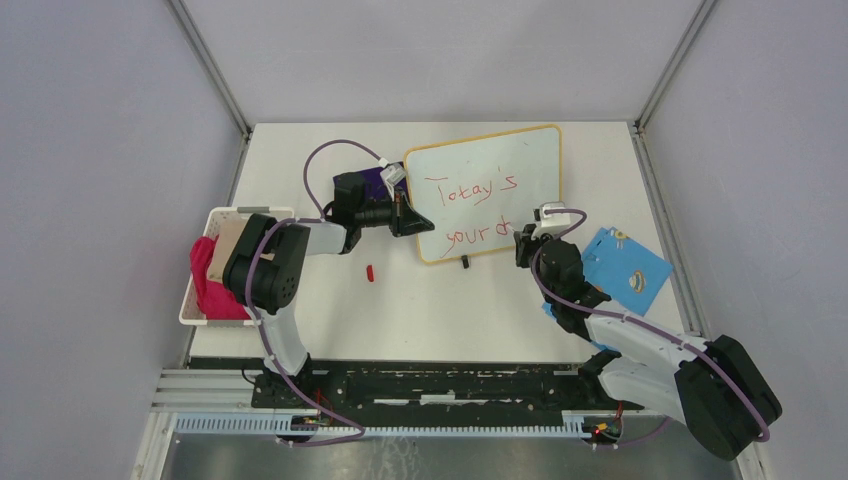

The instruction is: Write a sentence on the whiteboard

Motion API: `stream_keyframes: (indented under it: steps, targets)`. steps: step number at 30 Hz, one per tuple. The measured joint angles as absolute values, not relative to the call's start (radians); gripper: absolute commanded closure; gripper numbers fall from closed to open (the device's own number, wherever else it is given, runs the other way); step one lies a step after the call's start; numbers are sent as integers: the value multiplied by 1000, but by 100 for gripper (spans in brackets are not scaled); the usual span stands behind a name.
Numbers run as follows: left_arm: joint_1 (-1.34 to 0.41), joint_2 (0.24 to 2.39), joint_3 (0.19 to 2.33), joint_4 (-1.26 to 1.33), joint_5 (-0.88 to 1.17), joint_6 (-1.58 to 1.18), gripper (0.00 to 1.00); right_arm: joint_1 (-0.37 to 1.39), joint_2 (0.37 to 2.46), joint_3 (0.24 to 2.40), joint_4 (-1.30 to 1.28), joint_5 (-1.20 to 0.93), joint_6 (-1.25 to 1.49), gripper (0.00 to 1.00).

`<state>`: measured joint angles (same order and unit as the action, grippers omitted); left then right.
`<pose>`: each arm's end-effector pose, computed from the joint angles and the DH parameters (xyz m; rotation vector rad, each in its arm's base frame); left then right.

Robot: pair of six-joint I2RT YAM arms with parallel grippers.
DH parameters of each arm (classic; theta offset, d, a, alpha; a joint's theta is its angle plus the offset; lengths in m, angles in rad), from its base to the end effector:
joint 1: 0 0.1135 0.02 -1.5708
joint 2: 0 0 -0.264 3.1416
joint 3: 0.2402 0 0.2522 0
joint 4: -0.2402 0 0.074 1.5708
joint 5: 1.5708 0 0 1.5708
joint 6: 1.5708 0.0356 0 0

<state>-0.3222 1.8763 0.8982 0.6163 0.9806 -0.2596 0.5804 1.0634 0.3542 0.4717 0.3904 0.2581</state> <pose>0.3451 -0.1464 0.1624 0.7449 1.8406 -1.3217 0.1919 0.1096 0.2051 -0.0122 1.7969 0.2480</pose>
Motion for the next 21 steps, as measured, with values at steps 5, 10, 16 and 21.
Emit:
stream_keyframes:
  steps: [5,10,16,21]
  targets:
    - [-322,1876,899,615,981,-259,98,580,1054,331,477,381,261,100]
    - [-322,1876,899,615,981,-259,98,580,1046,320,465,386,261,100]
    - [-322,1876,899,615,980,-259,98,580,1041,319,451,405,260,100]
    - [-322,1876,899,614,980,-259,98,580,1041,319,447,414,258,100]
